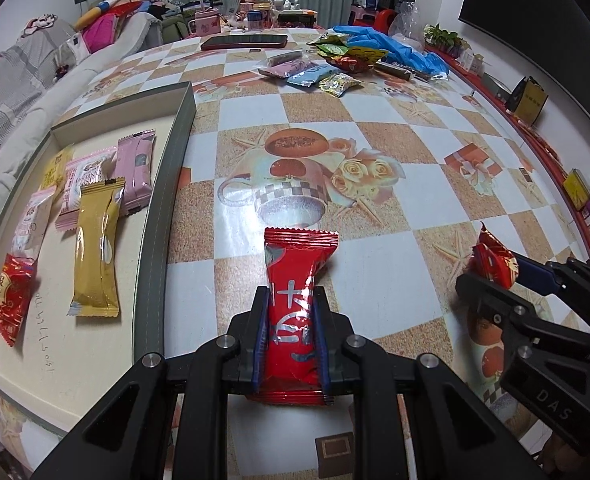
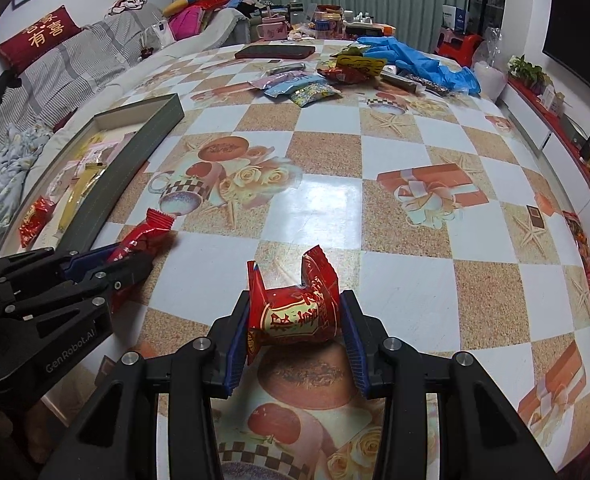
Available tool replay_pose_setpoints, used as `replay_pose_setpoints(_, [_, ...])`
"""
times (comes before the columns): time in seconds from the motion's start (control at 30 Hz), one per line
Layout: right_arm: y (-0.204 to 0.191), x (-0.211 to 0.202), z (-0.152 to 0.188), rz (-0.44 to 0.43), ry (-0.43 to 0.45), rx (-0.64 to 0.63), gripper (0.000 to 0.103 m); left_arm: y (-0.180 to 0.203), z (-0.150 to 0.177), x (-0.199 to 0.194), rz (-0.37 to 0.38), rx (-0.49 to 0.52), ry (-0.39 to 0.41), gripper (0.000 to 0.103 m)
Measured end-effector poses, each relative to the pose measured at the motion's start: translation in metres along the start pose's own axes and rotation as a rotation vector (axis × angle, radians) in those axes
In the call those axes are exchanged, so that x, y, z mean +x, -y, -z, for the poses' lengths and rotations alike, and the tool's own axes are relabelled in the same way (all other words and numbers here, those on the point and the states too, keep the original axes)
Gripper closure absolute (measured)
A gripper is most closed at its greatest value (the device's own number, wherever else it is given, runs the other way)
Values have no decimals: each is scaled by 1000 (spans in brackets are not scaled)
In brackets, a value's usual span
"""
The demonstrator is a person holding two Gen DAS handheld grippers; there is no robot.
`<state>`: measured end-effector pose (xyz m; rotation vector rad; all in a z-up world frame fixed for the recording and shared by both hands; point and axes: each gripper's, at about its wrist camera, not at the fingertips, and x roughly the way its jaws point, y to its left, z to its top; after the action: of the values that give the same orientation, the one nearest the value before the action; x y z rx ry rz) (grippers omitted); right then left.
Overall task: Organize snacks
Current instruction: 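Lift both red snacks and turn toward the grey box lid, then carry the red packet and red candy over the grey box lid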
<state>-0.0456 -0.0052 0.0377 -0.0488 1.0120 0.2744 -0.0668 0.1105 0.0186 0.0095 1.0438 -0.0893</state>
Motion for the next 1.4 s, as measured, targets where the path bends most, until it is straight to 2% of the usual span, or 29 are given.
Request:
replay_pose_setpoints(0.53, [-17, -13, -3, -36, 33, -17, 59, -6, -2, -28, -4, -5, 42, 81])
replay_pose_setpoints(1.03, [-47, -16, -14, -74, 41, -75, 59, -30, -4, -45, -39, -31, 54, 81])
replay_pose_setpoints(1.4, [-85, -15, -32, -114, 55, -154, 59, -58, -6, -57, -71, -69, 67, 81])
